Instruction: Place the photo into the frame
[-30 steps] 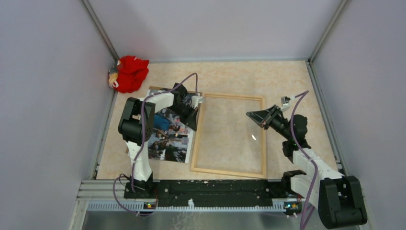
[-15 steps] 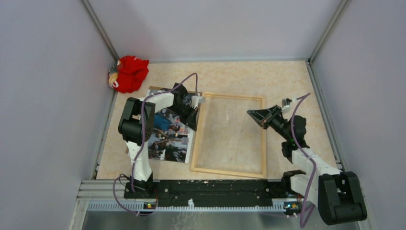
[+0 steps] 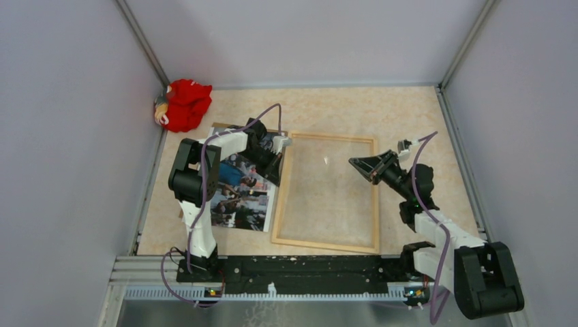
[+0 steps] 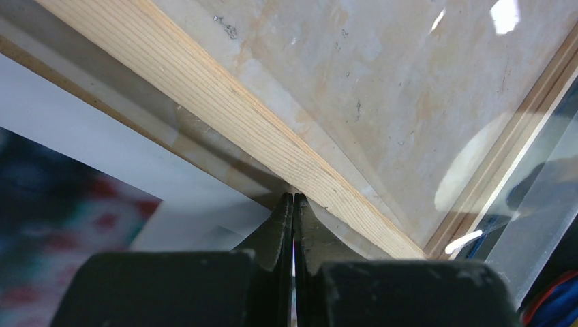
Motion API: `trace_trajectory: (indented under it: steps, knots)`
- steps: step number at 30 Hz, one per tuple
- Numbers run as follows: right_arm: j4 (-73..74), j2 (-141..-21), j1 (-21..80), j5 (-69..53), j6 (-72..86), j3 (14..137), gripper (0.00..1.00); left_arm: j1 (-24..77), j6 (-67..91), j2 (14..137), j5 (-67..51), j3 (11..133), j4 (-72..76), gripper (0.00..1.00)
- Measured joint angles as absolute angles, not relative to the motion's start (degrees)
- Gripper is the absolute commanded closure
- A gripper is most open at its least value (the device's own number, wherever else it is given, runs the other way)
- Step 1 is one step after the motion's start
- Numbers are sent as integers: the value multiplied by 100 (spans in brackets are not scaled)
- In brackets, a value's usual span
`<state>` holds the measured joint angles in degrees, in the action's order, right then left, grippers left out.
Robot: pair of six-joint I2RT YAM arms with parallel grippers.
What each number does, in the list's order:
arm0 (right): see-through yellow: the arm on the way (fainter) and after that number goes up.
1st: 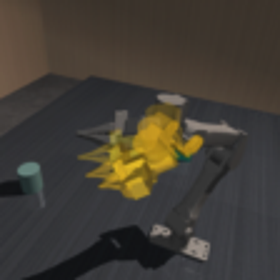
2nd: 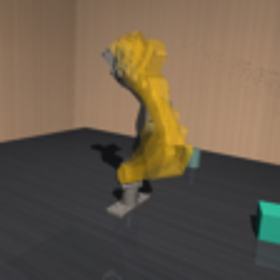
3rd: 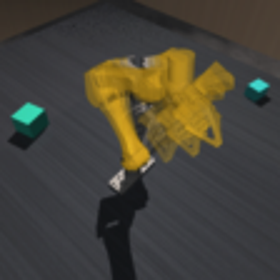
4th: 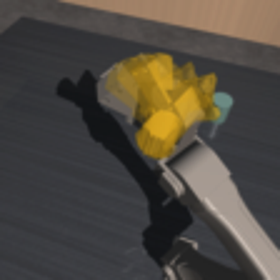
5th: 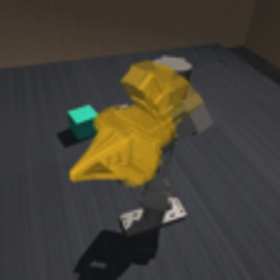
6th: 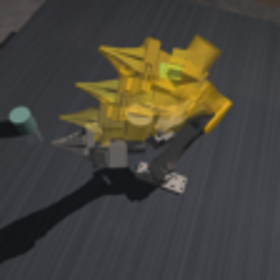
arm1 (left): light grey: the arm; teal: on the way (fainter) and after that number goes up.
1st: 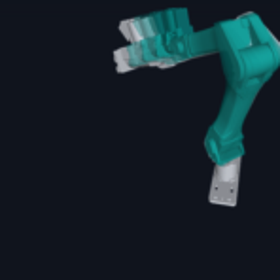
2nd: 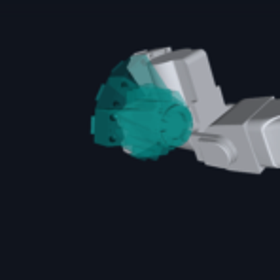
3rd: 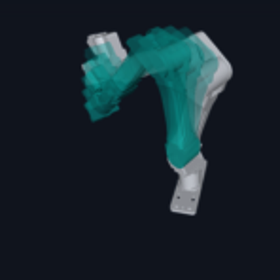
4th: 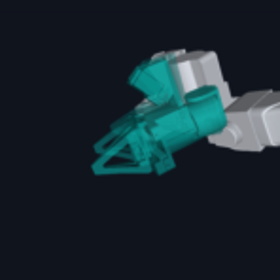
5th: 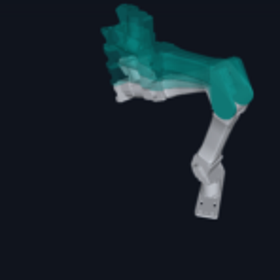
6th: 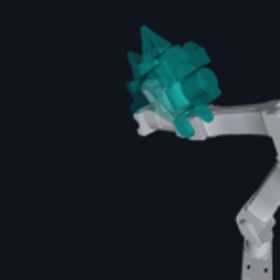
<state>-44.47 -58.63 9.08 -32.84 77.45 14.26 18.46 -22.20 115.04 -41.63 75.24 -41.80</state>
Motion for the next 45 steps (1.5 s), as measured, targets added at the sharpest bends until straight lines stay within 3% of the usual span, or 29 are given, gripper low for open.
trace_trajectory:
  steps: [15, 45]
  knots:
    - [-4831, -6051, 1317, -3168, 7870, 1518, 100, 1846, -2217, 11504, -4167, 7524, -4180, 100]
    - [-4066, -5896, 1664, -2377, 7950, 1951, 100, 1791, -2215, 11502, -4285, 7454, -4104, 100]
